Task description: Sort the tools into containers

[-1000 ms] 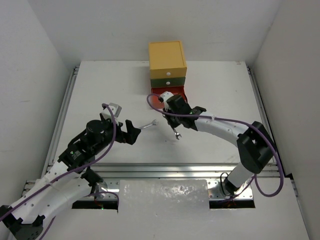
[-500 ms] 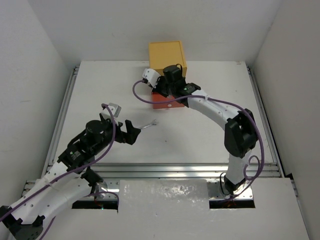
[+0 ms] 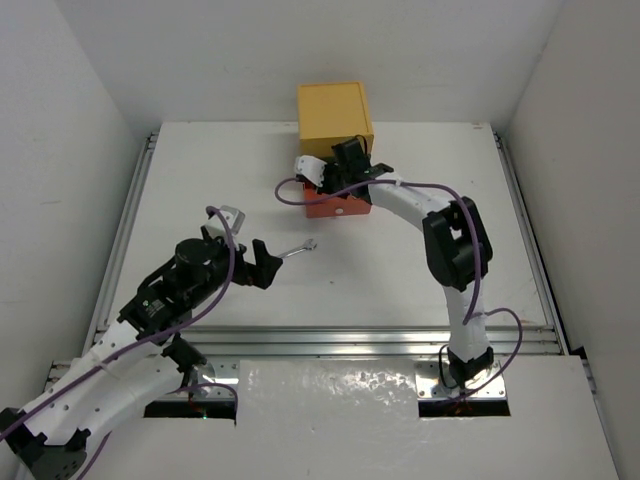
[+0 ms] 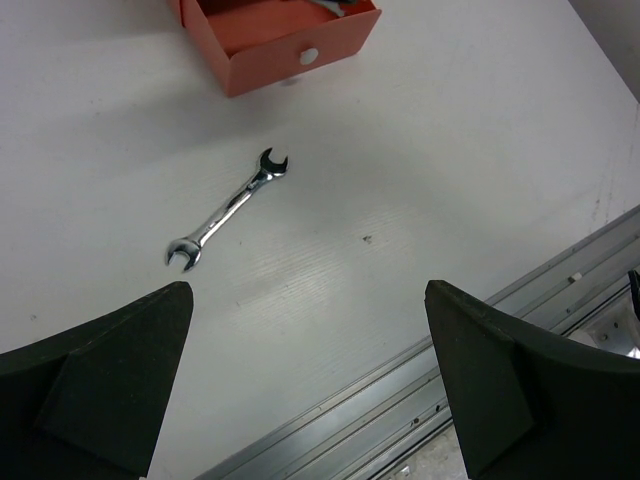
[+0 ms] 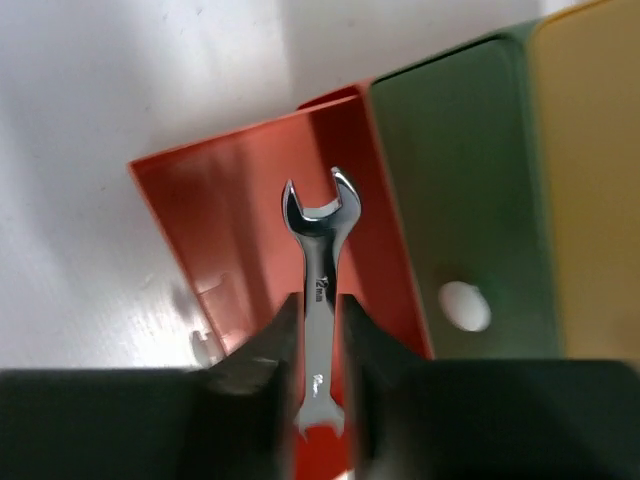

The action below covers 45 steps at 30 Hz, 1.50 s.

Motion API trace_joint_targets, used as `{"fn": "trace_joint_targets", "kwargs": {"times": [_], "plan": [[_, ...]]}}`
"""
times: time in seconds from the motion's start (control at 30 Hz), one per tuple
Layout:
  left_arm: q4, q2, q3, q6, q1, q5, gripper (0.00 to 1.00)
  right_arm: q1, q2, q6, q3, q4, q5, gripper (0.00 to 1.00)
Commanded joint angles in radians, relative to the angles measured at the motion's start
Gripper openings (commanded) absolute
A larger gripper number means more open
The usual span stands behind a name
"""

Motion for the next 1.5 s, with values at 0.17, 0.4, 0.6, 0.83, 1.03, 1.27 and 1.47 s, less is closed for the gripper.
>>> {"fn": "trace_joint_targets", "kwargs": {"times": [0.17,0.4,0.6,0.83,1.03,1.27,1.47], "plan": [[0.02,0.082,0.012,-0.008,0.009,-0.032,1.0,0.007,-0.101,-0.003,0.041,-0.046,0.017,0.62],[-0.007,0.223,0.082,-0.056,0.009,-0.063,1.0,0.008,-0.357,0.272,-0.063,-0.048,-0.014,0.95],[-0.059,0.569,0.237,0.039,0.012,-0.184,1.0,0.007,-0.71,0.757,-0.371,-0.092,-0.196,0.99],[-0.118,1.046,0.496,0.234,0.02,-0.137,0.97,0.021,-1.066,1.034,-0.88,0.104,-0.342,0.99],[-0.13,1.174,0.564,0.317,0.104,-0.004,0.77,0.025,-1.189,1.016,-0.939,0.014,-0.339,0.99],[-0.138,1.243,0.608,0.352,0.167,0.207,0.72,0.025,-1.235,1.003,-0.962,-0.001,-0.365,0.98],[-0.136,1.261,0.602,0.341,0.167,0.213,0.68,0.025,-1.248,0.999,-0.968,0.0,-0.361,0.97]]}}
